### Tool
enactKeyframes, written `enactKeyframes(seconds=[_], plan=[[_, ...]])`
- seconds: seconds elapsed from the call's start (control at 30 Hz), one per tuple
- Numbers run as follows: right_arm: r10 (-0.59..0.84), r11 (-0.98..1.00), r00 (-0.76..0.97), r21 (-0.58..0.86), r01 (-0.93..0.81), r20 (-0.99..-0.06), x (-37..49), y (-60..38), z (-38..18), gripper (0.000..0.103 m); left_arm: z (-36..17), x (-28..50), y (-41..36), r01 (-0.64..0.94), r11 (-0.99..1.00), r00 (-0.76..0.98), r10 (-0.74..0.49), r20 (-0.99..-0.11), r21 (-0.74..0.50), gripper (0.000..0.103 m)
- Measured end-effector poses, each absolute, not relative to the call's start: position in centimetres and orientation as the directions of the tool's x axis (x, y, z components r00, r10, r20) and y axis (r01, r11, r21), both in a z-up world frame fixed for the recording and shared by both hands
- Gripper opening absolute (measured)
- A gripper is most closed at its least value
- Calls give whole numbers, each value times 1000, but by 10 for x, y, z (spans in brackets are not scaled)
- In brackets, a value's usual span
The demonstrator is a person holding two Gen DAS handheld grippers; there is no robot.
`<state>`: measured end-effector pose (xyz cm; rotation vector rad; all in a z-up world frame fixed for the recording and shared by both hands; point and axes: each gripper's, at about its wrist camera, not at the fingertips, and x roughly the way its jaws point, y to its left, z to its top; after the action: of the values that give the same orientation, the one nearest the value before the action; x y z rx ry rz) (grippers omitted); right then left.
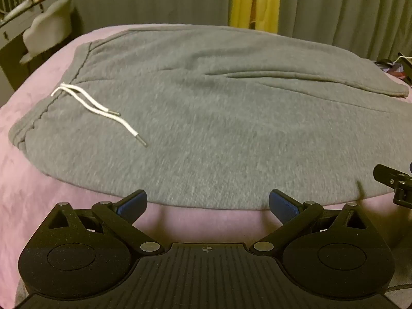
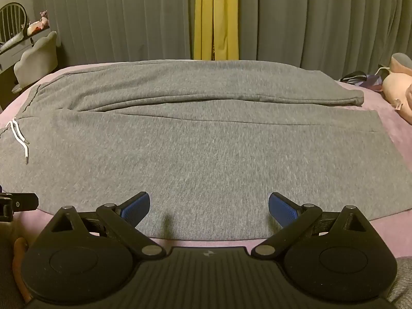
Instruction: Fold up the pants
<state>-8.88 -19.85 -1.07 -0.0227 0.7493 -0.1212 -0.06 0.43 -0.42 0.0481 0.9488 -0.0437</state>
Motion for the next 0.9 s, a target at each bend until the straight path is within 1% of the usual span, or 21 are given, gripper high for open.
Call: enactKeyframes(seconds=[0.9], plan=[[-100, 994, 716, -37, 103, -691, -90, -198, -10, 99, -3, 2, 5, 36, 999, 567, -14, -824, 7, 103]])
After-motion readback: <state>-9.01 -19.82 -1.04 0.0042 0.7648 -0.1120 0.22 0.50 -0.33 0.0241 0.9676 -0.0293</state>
